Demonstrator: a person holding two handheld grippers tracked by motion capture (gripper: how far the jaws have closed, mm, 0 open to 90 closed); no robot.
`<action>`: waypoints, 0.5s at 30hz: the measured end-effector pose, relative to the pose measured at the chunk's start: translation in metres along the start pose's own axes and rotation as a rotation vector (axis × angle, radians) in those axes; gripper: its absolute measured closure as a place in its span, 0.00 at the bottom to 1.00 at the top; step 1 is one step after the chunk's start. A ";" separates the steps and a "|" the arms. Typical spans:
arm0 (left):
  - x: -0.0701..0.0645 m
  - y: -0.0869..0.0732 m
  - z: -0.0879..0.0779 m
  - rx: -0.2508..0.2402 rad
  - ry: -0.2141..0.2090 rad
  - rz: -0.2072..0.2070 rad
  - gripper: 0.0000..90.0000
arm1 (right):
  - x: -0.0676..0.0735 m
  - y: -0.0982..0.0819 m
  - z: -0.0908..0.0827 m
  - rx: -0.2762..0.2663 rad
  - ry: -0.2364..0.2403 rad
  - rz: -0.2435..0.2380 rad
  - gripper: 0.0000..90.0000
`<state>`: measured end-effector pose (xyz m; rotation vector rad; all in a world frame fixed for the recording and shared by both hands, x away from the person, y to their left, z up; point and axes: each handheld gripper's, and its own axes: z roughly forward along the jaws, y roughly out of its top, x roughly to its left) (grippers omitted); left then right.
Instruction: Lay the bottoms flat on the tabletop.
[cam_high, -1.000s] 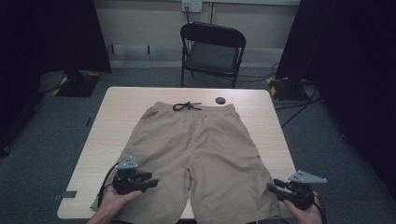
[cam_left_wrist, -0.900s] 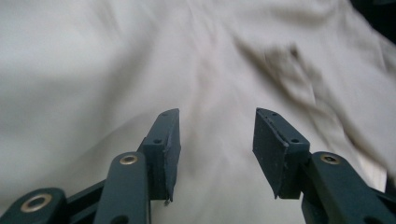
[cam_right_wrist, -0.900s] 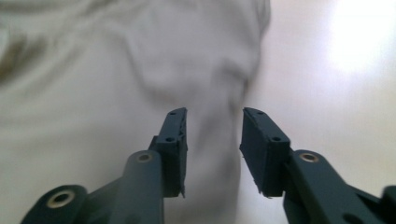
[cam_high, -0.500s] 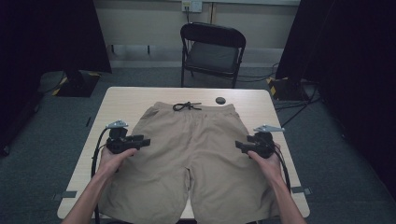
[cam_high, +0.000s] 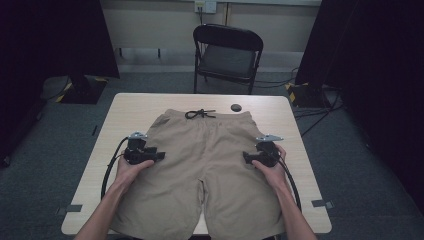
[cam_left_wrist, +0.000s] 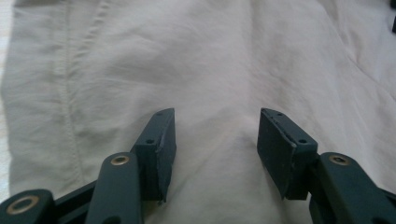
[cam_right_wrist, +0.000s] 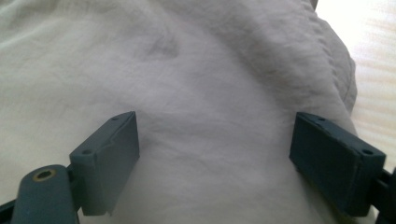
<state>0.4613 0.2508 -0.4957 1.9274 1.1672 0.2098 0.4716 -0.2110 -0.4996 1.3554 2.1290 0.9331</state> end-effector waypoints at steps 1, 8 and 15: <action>0.001 -0.001 0.000 -0.014 0.005 -0.004 0.52 | -0.002 0.001 0.001 0.002 0.002 0.001 0.17; -0.001 0.000 0.006 -0.048 0.042 0.004 0.49 | -0.019 0.015 0.017 0.003 0.010 -0.015 0.16; -0.001 0.007 0.018 -0.080 0.076 -0.030 0.49 | -0.035 0.031 0.035 0.005 0.008 -0.011 0.15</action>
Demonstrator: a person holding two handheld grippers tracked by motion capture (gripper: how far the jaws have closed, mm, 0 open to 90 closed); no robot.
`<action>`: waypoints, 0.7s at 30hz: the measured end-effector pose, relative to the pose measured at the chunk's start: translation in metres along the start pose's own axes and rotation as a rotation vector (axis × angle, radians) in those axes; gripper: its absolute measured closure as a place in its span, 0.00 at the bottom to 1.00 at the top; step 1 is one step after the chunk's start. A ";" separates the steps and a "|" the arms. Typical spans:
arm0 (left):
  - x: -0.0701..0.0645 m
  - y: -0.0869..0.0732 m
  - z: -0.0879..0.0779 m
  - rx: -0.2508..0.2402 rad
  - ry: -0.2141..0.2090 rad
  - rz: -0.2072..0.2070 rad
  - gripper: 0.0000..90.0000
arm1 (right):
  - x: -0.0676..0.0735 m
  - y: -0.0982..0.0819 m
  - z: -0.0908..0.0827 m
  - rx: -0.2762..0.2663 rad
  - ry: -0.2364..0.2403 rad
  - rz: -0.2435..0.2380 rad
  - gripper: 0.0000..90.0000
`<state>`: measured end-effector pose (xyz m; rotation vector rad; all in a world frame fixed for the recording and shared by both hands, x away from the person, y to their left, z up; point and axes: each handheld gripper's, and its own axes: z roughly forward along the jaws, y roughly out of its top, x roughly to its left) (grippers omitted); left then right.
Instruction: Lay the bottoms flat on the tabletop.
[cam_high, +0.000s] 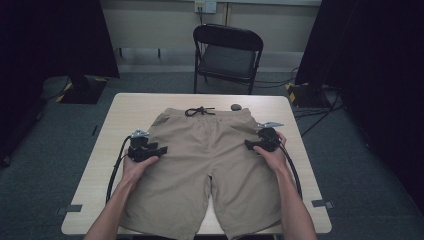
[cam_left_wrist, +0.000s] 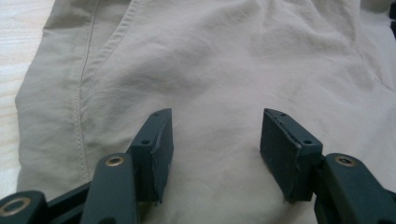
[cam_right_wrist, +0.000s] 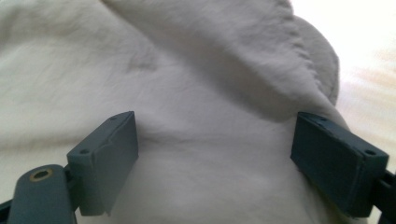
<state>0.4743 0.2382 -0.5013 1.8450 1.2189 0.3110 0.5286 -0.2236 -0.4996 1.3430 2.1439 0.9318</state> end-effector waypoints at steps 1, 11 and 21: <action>-0.001 0.001 0.001 -0.002 0.005 -0.002 0.49 | -0.003 0.003 0.003 0.002 -0.003 0.005 0.15; -0.006 -0.004 -0.003 0.005 0.001 0.024 0.45 | -0.007 -0.003 -0.003 -0.001 -0.008 0.013 0.15; -0.008 -0.003 -0.010 0.048 -0.024 0.027 0.42 | -0.006 -0.010 -0.023 0.026 -0.004 0.044 0.17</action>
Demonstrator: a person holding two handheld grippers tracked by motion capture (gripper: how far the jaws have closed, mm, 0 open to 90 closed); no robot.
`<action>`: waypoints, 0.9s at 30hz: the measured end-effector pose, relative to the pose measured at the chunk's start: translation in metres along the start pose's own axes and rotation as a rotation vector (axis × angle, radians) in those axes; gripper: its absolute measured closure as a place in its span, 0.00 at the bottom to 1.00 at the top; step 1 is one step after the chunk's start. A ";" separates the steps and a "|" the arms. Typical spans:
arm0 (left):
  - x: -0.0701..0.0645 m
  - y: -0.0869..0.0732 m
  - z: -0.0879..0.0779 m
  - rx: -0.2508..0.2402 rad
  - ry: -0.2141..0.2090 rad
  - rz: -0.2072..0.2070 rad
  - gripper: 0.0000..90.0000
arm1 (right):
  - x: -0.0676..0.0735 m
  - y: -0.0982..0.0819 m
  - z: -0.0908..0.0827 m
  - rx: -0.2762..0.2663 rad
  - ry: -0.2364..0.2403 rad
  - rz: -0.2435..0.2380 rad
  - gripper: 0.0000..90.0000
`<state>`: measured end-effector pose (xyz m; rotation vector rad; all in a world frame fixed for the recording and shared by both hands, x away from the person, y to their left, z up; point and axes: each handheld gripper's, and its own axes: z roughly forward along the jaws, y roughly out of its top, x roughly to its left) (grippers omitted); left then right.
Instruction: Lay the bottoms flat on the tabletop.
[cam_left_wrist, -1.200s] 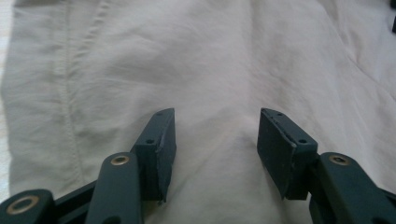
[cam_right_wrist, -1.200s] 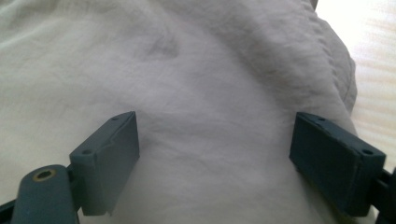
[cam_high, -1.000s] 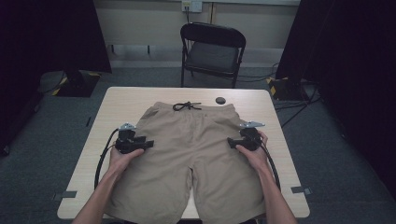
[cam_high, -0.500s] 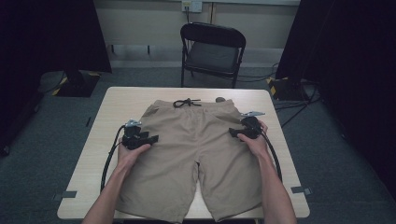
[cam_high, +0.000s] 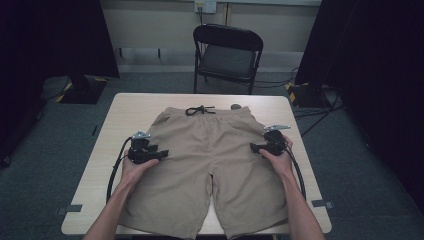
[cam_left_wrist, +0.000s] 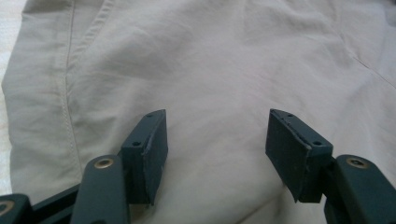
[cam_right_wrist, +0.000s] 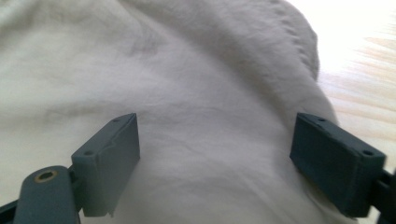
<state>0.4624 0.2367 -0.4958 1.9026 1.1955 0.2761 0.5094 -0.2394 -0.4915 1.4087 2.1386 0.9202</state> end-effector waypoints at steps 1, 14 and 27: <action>0.000 0.001 -0.003 0.000 -0.009 0.004 0.42 | 0.000 0.001 -0.002 -0.009 0.004 0.012 0.17; -0.012 0.009 -0.050 -0.061 -0.054 0.031 0.35 | -0.002 0.006 -0.065 -0.097 0.025 0.074 0.16; -0.011 -0.015 -0.097 -0.071 -0.050 0.037 0.27 | -0.010 -0.041 -0.129 -0.137 0.013 0.105 0.16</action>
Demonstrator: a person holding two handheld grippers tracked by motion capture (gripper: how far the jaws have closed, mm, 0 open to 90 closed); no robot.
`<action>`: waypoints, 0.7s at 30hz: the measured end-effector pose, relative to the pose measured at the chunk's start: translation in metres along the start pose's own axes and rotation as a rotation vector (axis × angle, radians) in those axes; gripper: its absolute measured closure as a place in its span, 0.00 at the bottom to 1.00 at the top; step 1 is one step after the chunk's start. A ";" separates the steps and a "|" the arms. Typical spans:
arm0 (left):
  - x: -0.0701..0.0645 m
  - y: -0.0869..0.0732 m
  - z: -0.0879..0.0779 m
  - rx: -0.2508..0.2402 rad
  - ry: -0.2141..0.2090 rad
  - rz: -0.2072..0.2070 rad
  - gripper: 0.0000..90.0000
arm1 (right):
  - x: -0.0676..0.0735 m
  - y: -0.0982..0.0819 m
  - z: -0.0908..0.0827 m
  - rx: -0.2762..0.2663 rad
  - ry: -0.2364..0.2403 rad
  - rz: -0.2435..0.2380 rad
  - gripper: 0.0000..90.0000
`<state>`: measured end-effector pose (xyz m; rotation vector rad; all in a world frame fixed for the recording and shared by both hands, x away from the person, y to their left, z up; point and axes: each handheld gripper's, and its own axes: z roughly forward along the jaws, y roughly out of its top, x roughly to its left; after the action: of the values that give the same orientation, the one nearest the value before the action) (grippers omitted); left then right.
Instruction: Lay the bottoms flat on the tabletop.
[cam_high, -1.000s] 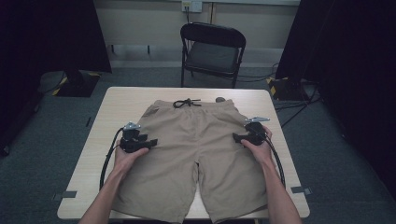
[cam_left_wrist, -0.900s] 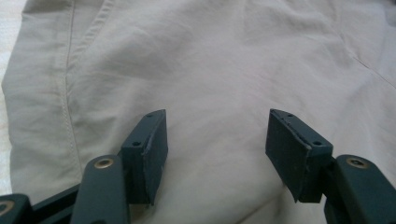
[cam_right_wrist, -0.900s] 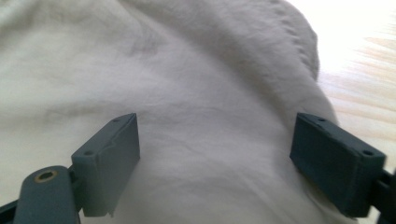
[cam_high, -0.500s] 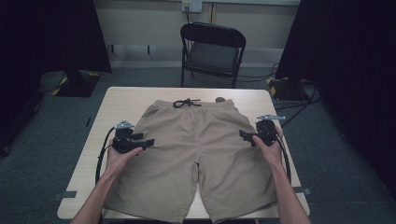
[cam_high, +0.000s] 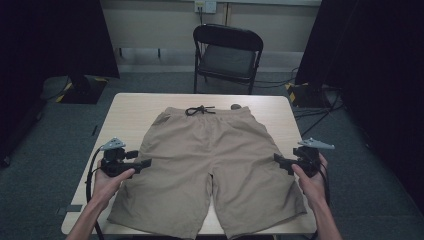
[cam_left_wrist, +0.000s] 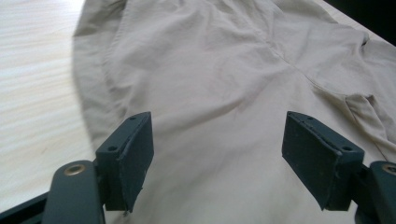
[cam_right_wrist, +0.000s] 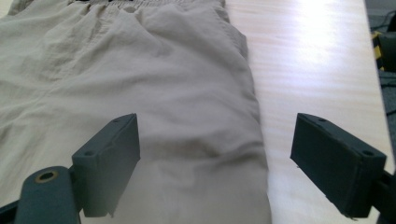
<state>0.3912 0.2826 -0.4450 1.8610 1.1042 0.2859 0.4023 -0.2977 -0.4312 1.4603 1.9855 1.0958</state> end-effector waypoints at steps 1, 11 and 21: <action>0.000 -0.002 -0.003 0.000 0.001 -0.002 0.27 | 0.000 0.000 0.000 0.000 0.000 0.000 0.16; 0.000 -0.038 -0.029 0.040 0.027 0.004 0.29 | -0.009 -0.047 -0.034 0.007 -0.044 0.044 0.16; 0.008 -0.073 -0.025 0.097 0.119 -0.020 0.31 | -0.014 -0.086 -0.026 0.085 -0.104 0.031 0.16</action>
<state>0.3398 0.3160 -0.4916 1.9380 1.2359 0.3403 0.3380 -0.3306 -0.4864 1.5639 1.9652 0.9385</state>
